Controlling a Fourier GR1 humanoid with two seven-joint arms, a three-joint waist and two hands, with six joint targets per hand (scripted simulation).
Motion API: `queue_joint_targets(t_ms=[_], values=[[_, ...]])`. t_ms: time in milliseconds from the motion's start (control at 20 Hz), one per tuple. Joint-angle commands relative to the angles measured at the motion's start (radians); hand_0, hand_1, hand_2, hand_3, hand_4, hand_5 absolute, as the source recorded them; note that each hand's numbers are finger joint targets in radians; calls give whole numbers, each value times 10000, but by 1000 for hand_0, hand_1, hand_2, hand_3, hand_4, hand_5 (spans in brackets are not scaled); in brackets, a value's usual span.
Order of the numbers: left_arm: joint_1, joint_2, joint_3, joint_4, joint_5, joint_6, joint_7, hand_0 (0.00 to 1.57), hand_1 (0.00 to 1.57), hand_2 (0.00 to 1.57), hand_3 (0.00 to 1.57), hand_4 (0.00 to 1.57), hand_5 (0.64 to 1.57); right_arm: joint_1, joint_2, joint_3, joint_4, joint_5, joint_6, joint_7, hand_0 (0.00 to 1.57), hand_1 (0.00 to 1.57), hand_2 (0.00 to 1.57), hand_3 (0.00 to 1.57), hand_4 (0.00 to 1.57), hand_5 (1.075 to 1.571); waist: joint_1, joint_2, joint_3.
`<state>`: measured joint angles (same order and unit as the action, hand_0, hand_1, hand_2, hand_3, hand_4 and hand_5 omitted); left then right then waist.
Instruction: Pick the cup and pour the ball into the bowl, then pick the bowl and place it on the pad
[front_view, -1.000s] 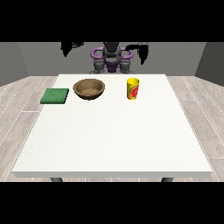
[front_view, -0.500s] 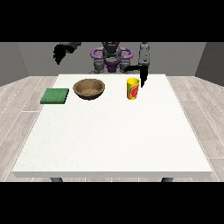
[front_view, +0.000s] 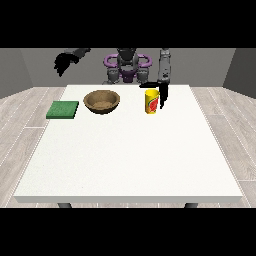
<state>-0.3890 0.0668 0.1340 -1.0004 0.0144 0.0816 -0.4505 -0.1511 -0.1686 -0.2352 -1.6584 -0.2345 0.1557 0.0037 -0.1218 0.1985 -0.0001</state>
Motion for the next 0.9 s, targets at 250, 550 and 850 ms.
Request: queue_joint_targets(t_ms=[250,550,850], values=[[-1114,370,1098,2729,515,-106,-2006,0,0,0,0,887,1555,-597,-692,-578,-87,-705,342,293,0,0,0,0,674,1566,-534,788,-9],[-664,110,802,3636,-683,1948,-3100,1265,1265,1571,1571,1335,1483,-301,-1307,-922,-488,-1534,1219,570,0,0,0,74,642,1568,-1180,838,-7],[-1222,289,242,3541,-1469,2962,-1724,1285,1285,1571,1571,1408,1413,-327,-2041,-1644,947,-2107,1766,832,0,0,0,182,634,1566,-859,-292,4]])
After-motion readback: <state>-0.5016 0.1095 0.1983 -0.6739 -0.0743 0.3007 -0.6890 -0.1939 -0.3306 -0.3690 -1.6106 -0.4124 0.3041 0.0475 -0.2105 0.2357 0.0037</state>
